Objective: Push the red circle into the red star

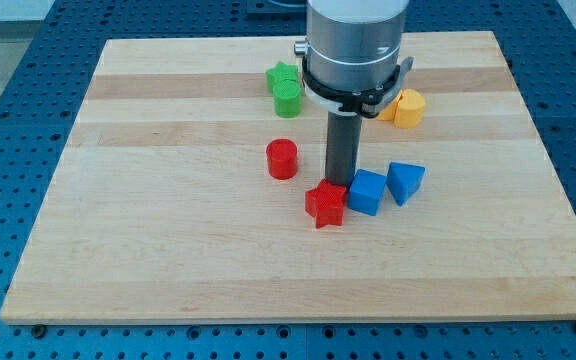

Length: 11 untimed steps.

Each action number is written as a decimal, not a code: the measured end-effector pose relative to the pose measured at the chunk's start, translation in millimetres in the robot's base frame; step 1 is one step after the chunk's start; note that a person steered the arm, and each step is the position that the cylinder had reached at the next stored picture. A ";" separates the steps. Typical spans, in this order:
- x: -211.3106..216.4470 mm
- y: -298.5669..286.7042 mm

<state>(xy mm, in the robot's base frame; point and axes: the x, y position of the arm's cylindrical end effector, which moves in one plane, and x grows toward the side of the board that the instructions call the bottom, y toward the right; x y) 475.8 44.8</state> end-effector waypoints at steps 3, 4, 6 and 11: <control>-3.8 42.6; -37.9 8.8; -104.1 -48.4; -9.6 -58.8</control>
